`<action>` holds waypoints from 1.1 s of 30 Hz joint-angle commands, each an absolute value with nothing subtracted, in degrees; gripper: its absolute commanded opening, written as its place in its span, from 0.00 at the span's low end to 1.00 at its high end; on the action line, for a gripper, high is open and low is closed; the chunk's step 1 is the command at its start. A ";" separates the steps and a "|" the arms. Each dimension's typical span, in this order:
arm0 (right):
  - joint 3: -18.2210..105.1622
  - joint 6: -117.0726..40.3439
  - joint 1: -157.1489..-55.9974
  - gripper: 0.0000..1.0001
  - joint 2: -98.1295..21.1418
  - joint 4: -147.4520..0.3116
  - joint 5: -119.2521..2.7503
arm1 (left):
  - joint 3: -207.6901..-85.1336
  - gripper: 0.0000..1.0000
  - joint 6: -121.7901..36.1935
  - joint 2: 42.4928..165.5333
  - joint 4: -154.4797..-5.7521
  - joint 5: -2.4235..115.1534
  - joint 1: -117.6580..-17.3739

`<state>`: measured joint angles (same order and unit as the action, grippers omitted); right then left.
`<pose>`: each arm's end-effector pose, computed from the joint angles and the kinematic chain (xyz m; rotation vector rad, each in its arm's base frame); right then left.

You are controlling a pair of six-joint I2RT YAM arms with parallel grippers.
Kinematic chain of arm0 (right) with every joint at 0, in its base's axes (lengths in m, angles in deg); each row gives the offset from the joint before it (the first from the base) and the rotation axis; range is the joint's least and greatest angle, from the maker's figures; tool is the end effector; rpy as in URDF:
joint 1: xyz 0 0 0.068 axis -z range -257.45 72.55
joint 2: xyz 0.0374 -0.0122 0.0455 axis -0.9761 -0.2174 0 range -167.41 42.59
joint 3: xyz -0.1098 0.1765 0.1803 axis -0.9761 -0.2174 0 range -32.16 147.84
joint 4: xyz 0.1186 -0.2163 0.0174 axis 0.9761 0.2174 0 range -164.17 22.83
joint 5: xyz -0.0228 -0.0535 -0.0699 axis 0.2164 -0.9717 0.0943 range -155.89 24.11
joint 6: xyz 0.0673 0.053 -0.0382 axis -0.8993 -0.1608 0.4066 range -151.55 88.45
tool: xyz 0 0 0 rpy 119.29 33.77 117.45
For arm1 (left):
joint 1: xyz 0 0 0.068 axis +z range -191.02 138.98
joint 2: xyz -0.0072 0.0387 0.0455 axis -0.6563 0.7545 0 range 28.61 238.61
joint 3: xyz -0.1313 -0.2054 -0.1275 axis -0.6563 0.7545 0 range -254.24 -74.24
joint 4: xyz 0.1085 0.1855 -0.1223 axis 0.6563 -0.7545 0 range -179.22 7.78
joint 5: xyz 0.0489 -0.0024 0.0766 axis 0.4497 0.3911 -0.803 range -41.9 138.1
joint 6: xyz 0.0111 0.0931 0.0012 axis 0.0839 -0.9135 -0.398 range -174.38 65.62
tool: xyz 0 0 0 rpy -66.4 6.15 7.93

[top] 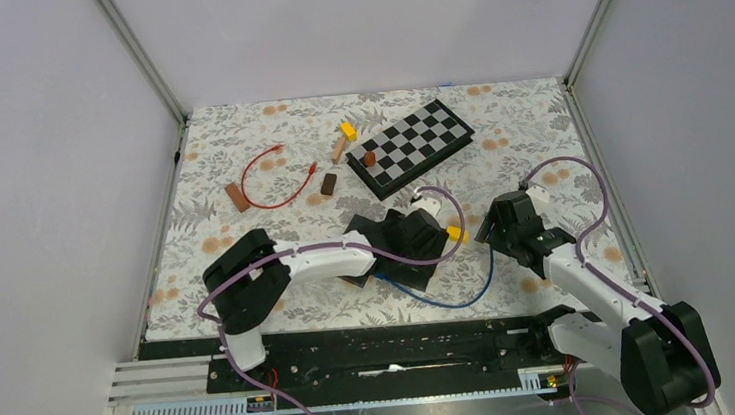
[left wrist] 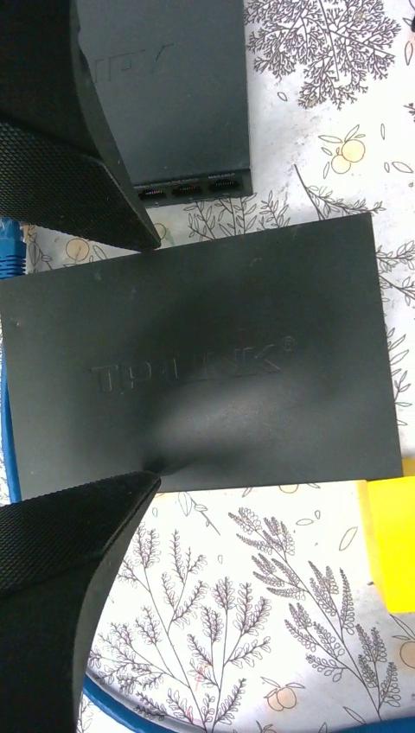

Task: Insert the plug into the switch port
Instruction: Pick up the connector from the center of the board.

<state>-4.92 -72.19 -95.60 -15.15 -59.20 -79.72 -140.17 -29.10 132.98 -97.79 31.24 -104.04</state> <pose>0.2114 0.0480 0.1625 0.5710 2.2755 0.2234 0.2008 -0.3405 0.1503 0.6885 2.3826 -0.2970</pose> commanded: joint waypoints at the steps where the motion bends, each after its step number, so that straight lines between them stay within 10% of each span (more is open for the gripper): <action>1: -5.36 -71.48 -95.11 0.66 -16.64 -61.80 -80.24 | -138.51 0.98 -31.34 135.66 -99.51 29.37 -104.26; 12: -5.28 -70.89 -95.12 0.62 -18.42 -63.44 -78.39 | -127.56 0.98 -29.64 130.87 -97.87 29.81 -104.12; 18: -5.17 -70.93 -95.18 0.86 -20.16 -63.65 -77.72 | -124.71 0.99 -29.60 129.41 -98.35 29.94 -104.12; 33: -6.68 -71.33 -95.17 0.87 -16.93 -63.62 -78.02 | -139.95 0.99 -31.88 130.78 -102.75 24.63 -108.09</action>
<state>-6.56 -71.27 -95.38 -18.25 -62.90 -78.19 -135.45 -29.87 129.07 -96.39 29.80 -106.12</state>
